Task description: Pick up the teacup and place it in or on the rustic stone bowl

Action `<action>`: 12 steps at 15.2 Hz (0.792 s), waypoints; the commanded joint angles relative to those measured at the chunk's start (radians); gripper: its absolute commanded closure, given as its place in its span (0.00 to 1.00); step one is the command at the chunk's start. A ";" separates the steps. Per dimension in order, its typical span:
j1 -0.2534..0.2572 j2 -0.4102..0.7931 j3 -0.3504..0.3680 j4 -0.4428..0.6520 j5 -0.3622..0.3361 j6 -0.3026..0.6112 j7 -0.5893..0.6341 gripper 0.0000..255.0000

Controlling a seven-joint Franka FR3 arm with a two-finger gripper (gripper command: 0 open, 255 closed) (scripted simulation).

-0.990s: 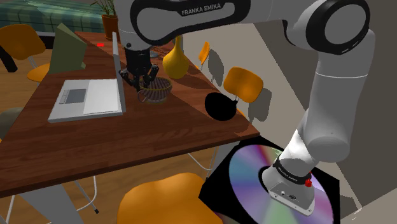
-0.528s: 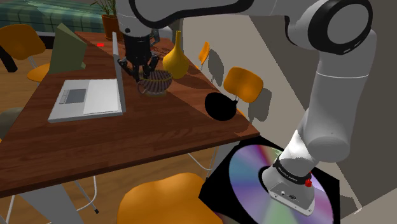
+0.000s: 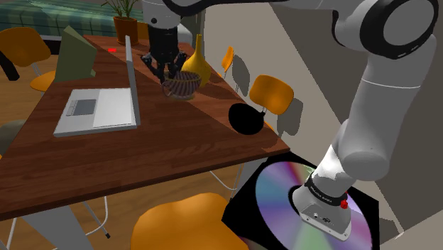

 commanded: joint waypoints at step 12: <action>-0.120 -0.488 -0.116 -0.517 0.153 0.085 -0.258 1.00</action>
